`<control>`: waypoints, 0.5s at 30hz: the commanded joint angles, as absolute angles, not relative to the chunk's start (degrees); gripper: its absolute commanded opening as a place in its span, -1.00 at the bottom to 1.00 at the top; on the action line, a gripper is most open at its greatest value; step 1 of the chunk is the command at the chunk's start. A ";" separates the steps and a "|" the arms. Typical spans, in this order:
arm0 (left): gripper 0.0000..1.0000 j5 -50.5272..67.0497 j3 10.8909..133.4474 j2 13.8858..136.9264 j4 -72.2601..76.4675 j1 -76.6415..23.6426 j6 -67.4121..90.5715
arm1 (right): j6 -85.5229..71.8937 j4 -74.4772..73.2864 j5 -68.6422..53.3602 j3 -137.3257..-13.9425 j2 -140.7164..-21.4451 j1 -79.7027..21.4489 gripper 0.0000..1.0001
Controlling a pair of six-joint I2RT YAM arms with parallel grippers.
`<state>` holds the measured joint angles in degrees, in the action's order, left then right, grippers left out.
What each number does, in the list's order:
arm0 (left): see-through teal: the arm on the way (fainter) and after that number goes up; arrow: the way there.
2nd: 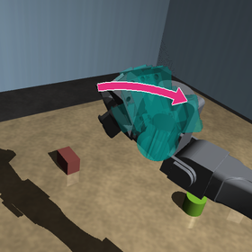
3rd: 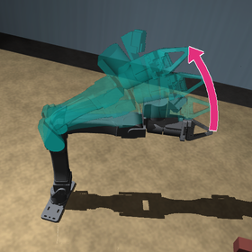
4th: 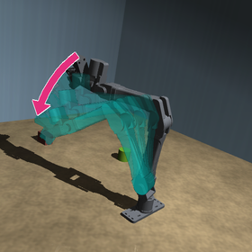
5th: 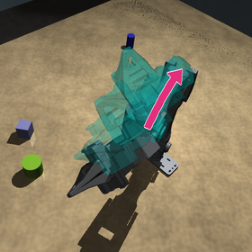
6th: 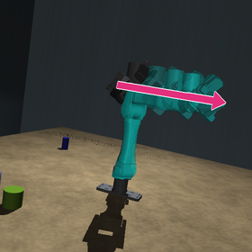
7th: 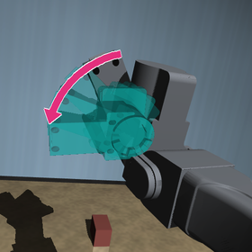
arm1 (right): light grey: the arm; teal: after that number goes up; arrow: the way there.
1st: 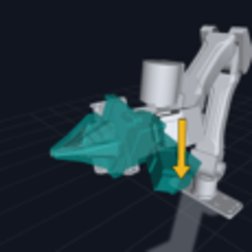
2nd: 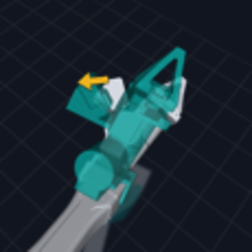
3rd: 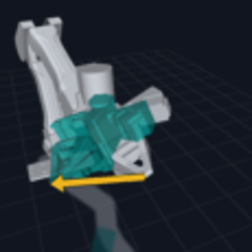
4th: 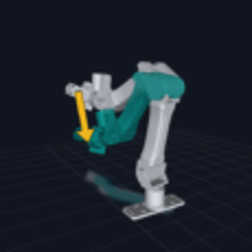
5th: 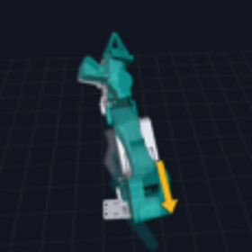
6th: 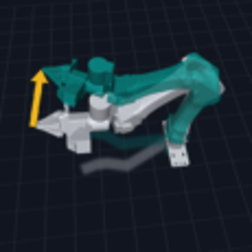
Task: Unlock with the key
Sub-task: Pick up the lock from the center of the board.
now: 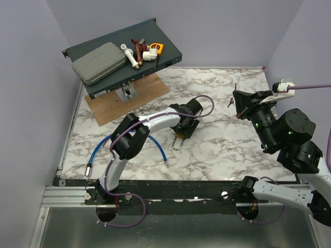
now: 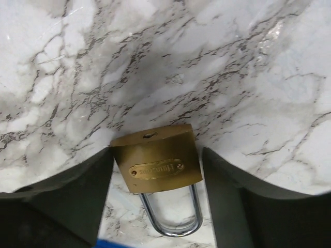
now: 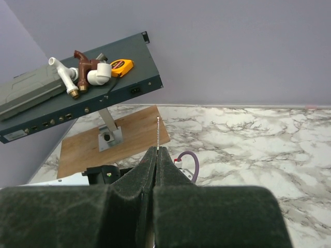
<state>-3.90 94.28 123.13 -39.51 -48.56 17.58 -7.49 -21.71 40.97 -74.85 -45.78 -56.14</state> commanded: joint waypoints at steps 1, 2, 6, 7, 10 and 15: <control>0.08 -1.29 93.07 126.47 -39.35 -50.63 16.64 | -7.61 -22.59 40.02 -76.37 -46.05 -55.99 -0.99; -0.07 -1.17 92.54 126.10 -39.29 -50.63 16.49 | -7.58 -22.63 39.93 -76.44 -46.08 -55.99 -0.99; -0.71 -0.78 88.84 122.81 -38.29 -50.45 14.88 | -7.47 -22.42 40.06 -76.33 -45.88 -55.99 -0.99; -0.84 -0.34 87.72 121.86 -38.00 -50.45 14.16 | -7.36 -22.28 40.16 -76.21 -45.81 -56.02 -0.99; -1.00 3.93 85.36 119.18 -37.74 -49.95 10.95 | -7.19 -21.98 40.26 -76.10 -45.75 -56.07 -0.99; -1.00 8.86 82.21 111.59 -38.67 -48.75 3.69 | -6.38 -21.24 40.25 -76.20 -46.09 -56.05 -0.99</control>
<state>0.71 85.78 117.56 -34.13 -49.58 10.35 -7.42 -21.98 40.80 -74.85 -45.87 -56.12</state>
